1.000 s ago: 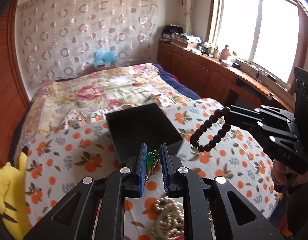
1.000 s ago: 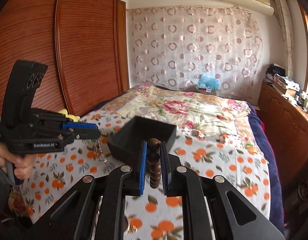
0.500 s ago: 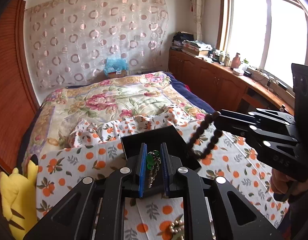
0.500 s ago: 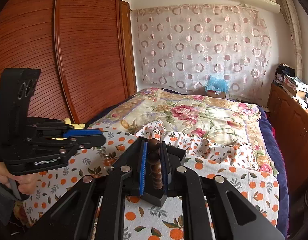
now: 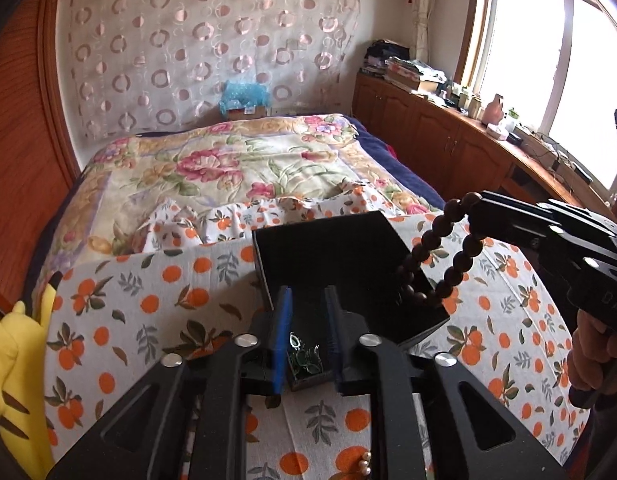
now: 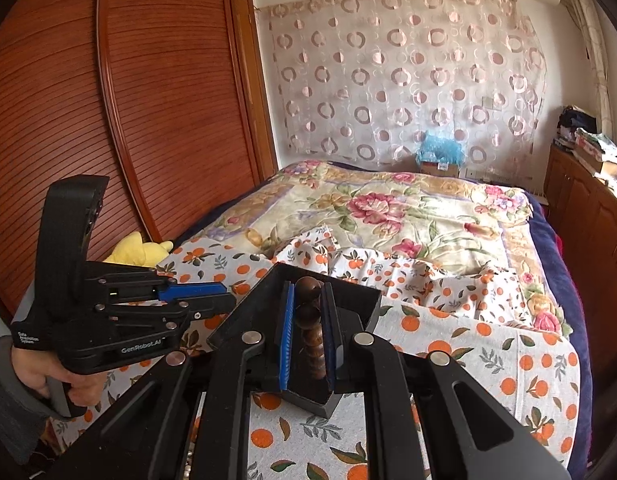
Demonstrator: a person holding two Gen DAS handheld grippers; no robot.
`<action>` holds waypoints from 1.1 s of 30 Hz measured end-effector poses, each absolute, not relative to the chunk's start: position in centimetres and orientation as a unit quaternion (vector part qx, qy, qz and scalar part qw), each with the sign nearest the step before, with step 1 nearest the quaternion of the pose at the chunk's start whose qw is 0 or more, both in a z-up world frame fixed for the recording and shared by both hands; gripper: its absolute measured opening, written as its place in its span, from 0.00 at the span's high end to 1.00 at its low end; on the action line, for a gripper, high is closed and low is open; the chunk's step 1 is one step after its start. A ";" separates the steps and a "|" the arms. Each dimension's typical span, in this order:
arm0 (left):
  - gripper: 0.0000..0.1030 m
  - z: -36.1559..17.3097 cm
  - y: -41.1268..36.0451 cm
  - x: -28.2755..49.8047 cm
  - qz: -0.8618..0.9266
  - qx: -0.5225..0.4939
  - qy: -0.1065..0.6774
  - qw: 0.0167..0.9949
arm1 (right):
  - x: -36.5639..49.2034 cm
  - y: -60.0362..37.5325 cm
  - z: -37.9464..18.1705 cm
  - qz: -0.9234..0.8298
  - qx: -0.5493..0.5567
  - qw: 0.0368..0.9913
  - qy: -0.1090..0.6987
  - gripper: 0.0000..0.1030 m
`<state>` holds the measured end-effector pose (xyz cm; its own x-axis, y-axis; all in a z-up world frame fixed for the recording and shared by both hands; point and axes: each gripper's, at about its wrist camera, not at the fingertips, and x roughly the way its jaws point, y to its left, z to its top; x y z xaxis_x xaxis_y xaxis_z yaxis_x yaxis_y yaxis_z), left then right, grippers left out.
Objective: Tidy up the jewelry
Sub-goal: 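Lower both held items into the black box and open both tools, then move both tools back to the pile and close the left tool on a pearl necklace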
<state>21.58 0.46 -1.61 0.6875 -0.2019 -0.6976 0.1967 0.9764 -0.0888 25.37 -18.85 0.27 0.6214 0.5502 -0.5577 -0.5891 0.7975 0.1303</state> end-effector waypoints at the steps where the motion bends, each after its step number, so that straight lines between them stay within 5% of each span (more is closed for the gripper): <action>1: 0.72 -1.6 0.6 21.4 -0.107 -0.003 0.378 0.920 | 25.5 -18.8 0.1 0.316 -0.033 0.899 0.301 0.86; 25: 0.51 -4.0 1.6 11.0 -0.116 -0.013 0.364 0.924 | 18.3 -20.0 -4.5 0.314 -0.063 0.893 0.317 0.84; 33: 0.51 -5.9 1.5 8.7 -0.121 -0.021 0.382 0.916 | 13.6 -21.2 -7.1 0.322 -0.062 0.883 0.337 0.62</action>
